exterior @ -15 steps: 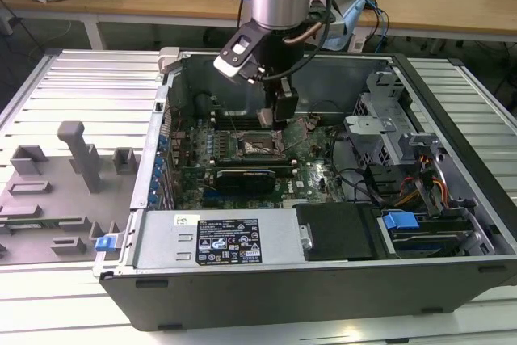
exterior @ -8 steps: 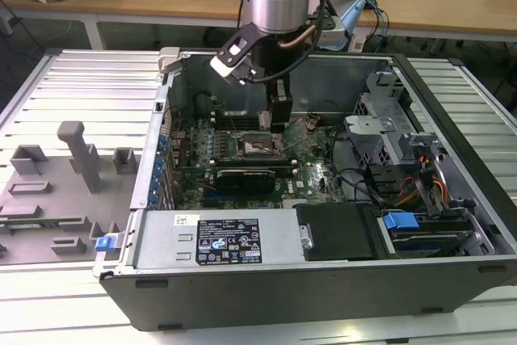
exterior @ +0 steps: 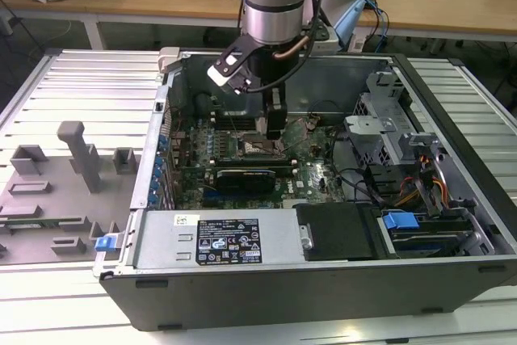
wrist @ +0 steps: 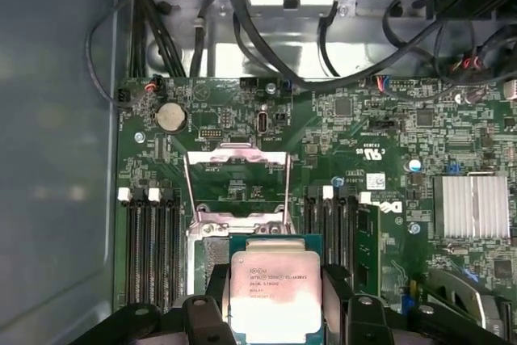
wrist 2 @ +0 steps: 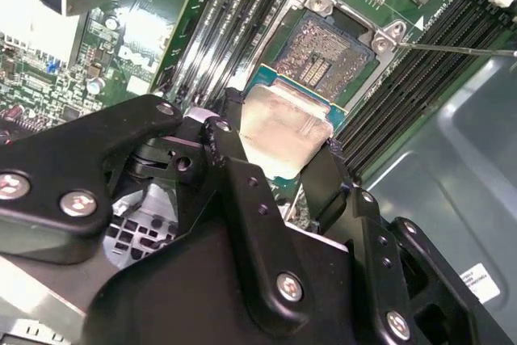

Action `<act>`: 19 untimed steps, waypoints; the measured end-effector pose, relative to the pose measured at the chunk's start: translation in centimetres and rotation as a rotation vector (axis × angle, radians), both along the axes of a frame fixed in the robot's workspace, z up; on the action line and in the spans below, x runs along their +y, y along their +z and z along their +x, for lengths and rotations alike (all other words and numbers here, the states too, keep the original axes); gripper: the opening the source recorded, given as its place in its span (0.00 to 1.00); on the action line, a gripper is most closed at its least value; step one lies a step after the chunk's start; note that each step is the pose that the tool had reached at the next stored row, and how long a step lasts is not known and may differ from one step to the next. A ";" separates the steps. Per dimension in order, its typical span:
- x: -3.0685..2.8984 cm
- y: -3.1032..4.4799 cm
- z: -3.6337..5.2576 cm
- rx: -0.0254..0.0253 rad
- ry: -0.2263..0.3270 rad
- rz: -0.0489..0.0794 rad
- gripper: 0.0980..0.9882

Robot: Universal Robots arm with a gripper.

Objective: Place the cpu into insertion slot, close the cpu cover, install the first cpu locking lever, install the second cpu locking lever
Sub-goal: 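Place the cpu into insertion slot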

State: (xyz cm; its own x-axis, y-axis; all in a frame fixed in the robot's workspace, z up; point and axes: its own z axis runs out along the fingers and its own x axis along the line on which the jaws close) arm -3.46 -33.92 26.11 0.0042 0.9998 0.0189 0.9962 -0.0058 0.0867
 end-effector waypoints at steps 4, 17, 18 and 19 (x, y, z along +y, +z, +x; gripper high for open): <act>0.21 -0.49 -0.08 0.0000 0.003 0.000 0.50; 0.68 -2.26 -0.18 0.0000 0.004 0.000 0.50; 0.73 -2.42 -0.25 -0.0001 0.005 0.000 0.50; 0.76 -2.56 -0.32 -0.0001 0.005 0.000 0.50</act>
State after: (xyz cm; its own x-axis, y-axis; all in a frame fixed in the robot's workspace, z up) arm -3.78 -33.16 23.55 -0.0007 0.9998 0.0190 0.9962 -0.0009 0.0867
